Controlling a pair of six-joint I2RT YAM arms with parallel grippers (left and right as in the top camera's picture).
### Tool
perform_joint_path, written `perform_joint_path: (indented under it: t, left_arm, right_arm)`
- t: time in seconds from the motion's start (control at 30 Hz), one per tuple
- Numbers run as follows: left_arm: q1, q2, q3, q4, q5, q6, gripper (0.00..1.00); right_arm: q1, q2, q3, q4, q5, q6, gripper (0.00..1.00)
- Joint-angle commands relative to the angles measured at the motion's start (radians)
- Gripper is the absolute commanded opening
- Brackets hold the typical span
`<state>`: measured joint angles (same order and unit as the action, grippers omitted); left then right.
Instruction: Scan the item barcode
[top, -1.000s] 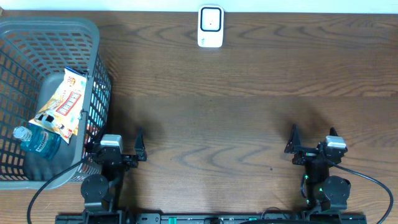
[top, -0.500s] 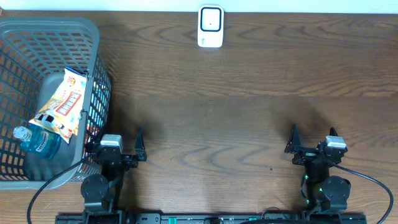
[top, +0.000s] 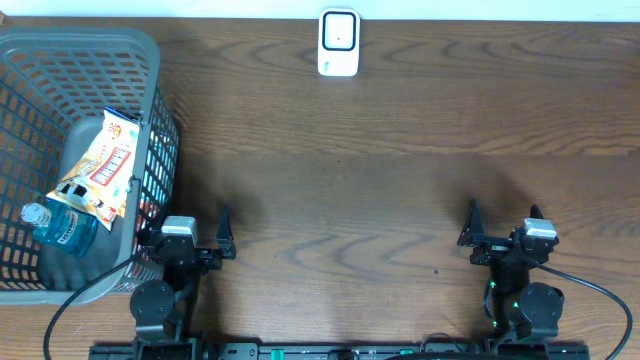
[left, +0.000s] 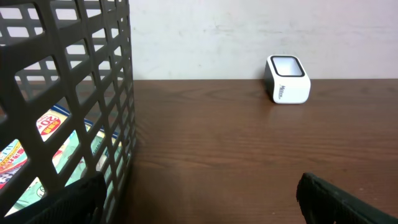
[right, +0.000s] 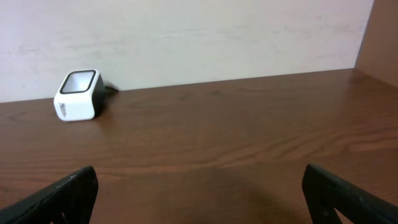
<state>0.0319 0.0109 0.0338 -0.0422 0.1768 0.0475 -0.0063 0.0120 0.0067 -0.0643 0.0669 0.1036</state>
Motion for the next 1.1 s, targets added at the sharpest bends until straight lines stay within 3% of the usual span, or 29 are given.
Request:
perform_joint_path:
  t: [0.0, 1.07]
  left_arm:
    - [0.000, -0.007, -0.030, -0.012, -0.006, -0.015, 0.98]
    - [0.000, -0.007, -0.030, -0.011, 0.005, -0.016, 0.98]
  right_arm:
    - [-0.002, -0.006, -0.001, -0.003, 0.002, 0.015, 0.99]
    - [-0.002, -0.006, -0.001, -0.003, 0.002, 0.015, 0.99]
